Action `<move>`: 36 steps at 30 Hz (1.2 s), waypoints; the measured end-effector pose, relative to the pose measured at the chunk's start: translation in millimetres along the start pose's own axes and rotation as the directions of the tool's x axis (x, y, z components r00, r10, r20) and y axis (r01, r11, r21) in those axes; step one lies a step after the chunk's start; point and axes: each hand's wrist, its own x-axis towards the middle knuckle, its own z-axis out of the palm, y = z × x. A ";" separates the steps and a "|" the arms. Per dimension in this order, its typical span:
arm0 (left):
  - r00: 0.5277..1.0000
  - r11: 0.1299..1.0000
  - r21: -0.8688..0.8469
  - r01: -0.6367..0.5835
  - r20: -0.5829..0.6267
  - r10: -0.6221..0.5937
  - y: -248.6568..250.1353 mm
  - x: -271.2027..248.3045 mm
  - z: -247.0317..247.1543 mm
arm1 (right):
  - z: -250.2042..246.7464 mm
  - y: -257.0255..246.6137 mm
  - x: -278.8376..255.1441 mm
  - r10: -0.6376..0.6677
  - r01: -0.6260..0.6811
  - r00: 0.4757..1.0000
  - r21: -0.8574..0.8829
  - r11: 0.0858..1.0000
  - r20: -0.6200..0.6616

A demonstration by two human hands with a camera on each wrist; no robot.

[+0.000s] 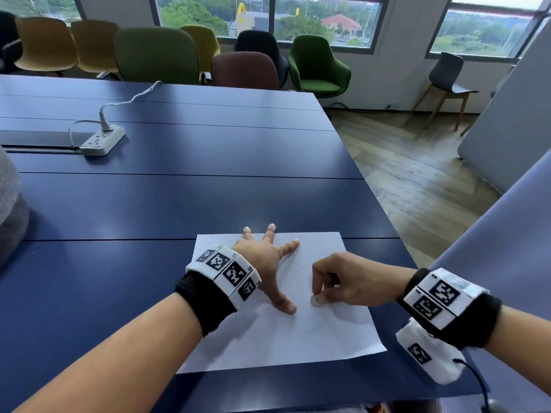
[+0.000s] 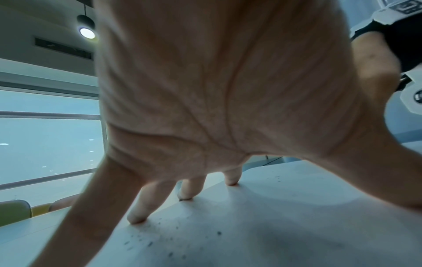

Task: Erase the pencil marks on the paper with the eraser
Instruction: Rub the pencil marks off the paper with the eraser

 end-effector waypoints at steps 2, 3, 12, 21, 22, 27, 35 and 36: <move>1.000 1.000 0.000 0.001 -0.006 -0.001 -0.3 0.2 0.5 | -8.5 4.5 4.0 0.043 -0.045 0.996 -0.030 0.999 -0.077; 1.000 1.000 0.002 0.001 -0.007 -0.001 -0.3 0.2 0.7 | -12.2 7.9 4.7 0.067 -0.072 0.990 -0.032 0.997 -0.125; 1.000 1.000 0.002 0.005 0.002 -0.005 -0.4 1.7 0.5 | -11.4 8.2 -6.2 0.085 -0.089 0.991 -0.040 0.995 -0.103; 1.000 1.000 0.010 0.007 0.003 -0.007 -0.3 1.8 0.3 | -3.9 6.6 -15.9 0.088 -0.093 0.991 -0.050 0.994 -0.097; 1.000 1.000 0.012 0.006 0.002 -0.006 -0.2 2.1 0.6 | -4.9 8.9 -15.8 0.098 -0.105 0.987 -0.054 0.993 -0.130; 1.000 1.000 0.011 0.009 -0.012 -0.008 -0.2 1.3 1.0 | 6.1 3.3 -22.6 0.054 -0.059 0.995 -0.061 0.996 -0.087; 1.000 1.000 0.015 0.009 -0.008 -0.009 -0.5 2.1 1.7 | 7.1 1.9 -21.9 0.047 -0.055 0.994 -0.075 0.996 -0.097; 1.000 1.000 0.014 0.008 -0.007 -0.008 -0.5 2.3 1.3 | 9.4 -1.8 -22.3 0.026 -0.032 0.997 -0.086 0.996 -0.068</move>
